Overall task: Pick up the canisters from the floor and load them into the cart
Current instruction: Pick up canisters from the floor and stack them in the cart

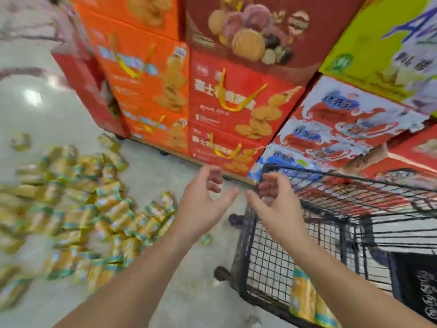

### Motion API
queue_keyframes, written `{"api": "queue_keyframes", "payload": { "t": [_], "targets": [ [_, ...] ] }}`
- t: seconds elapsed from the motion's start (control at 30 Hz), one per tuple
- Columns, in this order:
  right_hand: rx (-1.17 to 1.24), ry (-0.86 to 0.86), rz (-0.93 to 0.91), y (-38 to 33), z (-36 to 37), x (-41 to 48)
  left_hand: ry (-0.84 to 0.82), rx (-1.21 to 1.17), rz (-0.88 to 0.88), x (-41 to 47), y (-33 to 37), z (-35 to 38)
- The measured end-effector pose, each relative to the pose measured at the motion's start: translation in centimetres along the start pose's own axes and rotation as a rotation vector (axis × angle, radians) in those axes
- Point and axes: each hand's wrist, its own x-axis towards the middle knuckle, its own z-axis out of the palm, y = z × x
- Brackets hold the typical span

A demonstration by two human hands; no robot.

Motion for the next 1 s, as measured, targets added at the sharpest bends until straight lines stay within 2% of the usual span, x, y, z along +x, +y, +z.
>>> {"api": "queue_keyframes", "payload": {
  "t": [0.1,0.2,0.3,0.4,0.53,0.63,0.83,1.0],
  "targets": [
    [0.057,-0.061,-0.055,-6.0,5.9,-1.6,0.119,-0.014,-0.079,-0.7,-2.8,-9.4],
    [0.062,-0.194,-0.03,-8.9,13.2,-3.4,0.248,0.007,-0.216,-2.6,-8.9,-17.7],
    [-0.014,-0.312,0.012,-7.4,21.3,-5.2,0.334,0.054,-0.433,-5.8,-17.7,-23.4],
    [-0.119,-0.461,0.109,-2.5,29.2,-7.1,0.379,0.09,-0.65,-8.8,-27.3,-26.0],
    [-0.271,-0.641,0.271,6.0,38.1,-8.5,0.334,0.208,-0.895,-11.5,-38.7,-26.0],
    [-0.369,-0.741,0.367,13.4,46.0,-8.2,0.31,0.3,-0.982,-11.7,-48.0,-24.3],
    [-0.435,-0.804,0.513,27.8,60.8,-8.6,0.303,0.405,-0.948,-7.9,-64.8,-18.3],
    [-0.455,-0.78,0.559,35.3,66.9,-10.9,0.22,0.558,-0.988,-5.6,-74.7,-14.5]
  ]
}}
